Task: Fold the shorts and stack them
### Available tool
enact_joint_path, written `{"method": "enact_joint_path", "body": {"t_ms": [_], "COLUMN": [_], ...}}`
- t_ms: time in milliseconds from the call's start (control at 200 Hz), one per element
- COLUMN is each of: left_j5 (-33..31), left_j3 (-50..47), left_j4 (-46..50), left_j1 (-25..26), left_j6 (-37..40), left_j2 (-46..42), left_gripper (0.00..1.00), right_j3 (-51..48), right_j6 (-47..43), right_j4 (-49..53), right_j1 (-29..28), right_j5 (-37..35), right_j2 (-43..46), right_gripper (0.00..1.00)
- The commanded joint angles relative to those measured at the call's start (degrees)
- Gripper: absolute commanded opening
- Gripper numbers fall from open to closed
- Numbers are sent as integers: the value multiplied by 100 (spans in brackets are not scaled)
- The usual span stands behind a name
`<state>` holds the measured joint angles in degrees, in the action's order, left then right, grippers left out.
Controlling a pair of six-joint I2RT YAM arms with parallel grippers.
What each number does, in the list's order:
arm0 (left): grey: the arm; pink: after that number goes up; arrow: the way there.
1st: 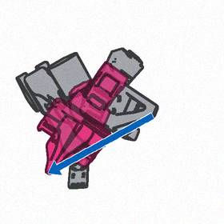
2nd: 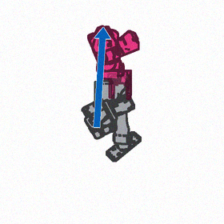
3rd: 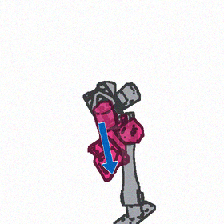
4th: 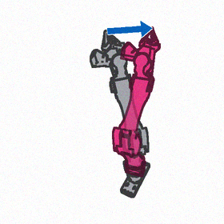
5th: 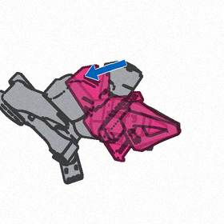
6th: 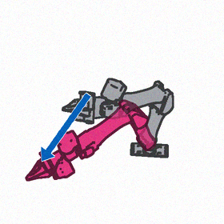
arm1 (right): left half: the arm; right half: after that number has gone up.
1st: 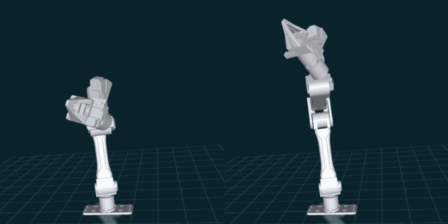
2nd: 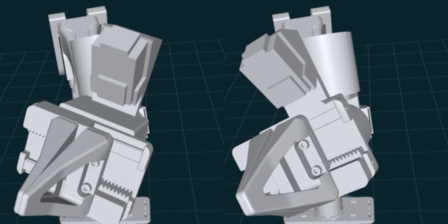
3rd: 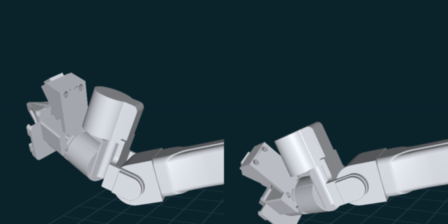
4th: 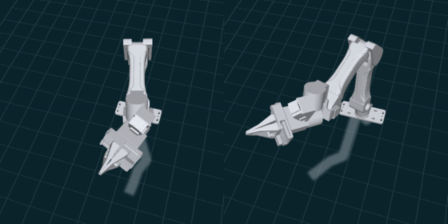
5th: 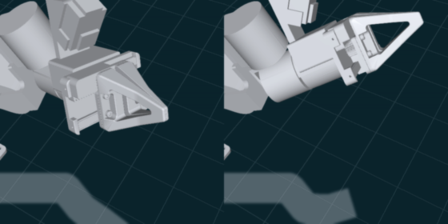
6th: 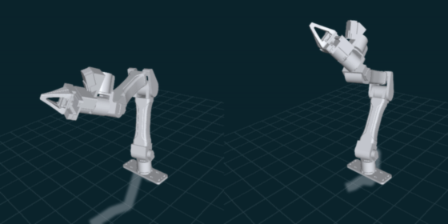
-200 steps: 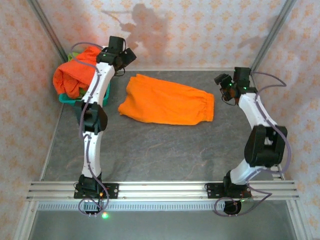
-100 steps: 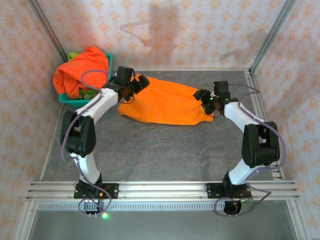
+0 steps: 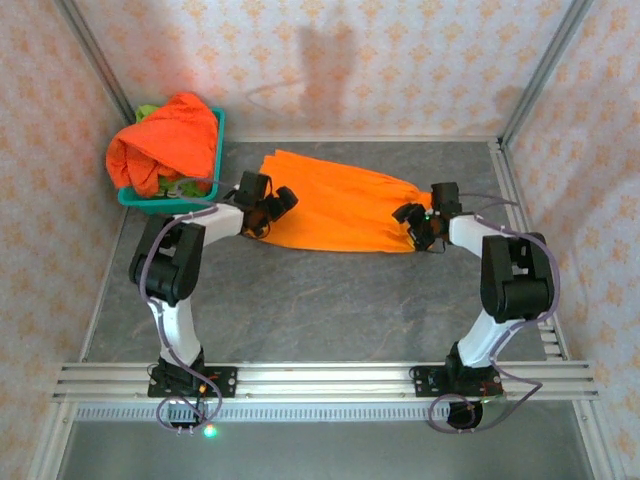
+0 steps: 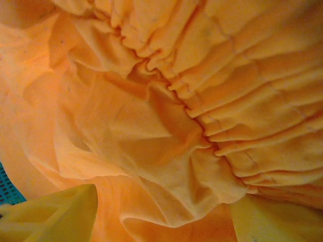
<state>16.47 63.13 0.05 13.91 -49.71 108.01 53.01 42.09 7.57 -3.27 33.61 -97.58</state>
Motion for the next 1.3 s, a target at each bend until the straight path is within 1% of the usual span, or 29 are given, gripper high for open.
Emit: {"method": "enact_joint_path", "body": {"t_ms": [0, 155, 215, 275, 350, 425, 480, 545, 635, 740, 856, 976, 1111, 1296], "left_j5": [-610, -718, -722, -766, -858, -947, -1081, -1139, -1156, -848, -458, -493, -524, -628], "left_j3": [-802, -2282, -2807, -3161, -3235, -2998, -2695, -2343, -1958, -1659, -1514, -1355, -1311, -1545], "left_j4": [115, -226, -379, -325, 41, 528, 936, 1145, 1219, 1022, 469, 181, -203, -748], "left_j1": [-26, -14, -11, -13, -12, -12, -16, -24, -24, -30, -28, -35, -55, -115], "left_j6": [-94, -475, -602, -627, -509, -378, -294, -143, -84, -134, -267, -172, -107, -131], "left_j2": [-570, -1544, -2033, -2670, -3599, -4395, -4763, -4935, -4762, -4147, -3350, -2704, -2068, -1390], "left_gripper": [100, 100, 100, 100, 100, 100, 100, 100, 100, 100, 100, 100, 100, 100], "right_j3": [-334, -684, -840, -955, -975, -792, -555, -264, 153, 863, 1544, 2123, 2537, 2760], "right_j6": [-297, -462, -501, -542, -660, -839, -973, -1018, -930, -910, -818, -808, -770, -752], "right_j4": [476, 707, 785, 896, 1081, 1345, 1536, 1583, 1446, 1495, 1449, 1504, 1449, 1410], "right_j1": [142, 142, 129, 117, 38, -146, -313, -464, -537, -625, -673, -668, -666, -491], "right_j5": [-306, -111, -21, 80, 181, 40, -98, -131, -70, 46, 212, 193, 197, 148], "right_j2": [288, 813, 1054, 1317, 1732, 2147, 2350, 2401, 2150, 1511, 677, -86, -822, -1521], "right_gripper": [70, 71, 71, 71, 72, 73, 74, 76, 82, 83, 83, 83, 83, 83]}}
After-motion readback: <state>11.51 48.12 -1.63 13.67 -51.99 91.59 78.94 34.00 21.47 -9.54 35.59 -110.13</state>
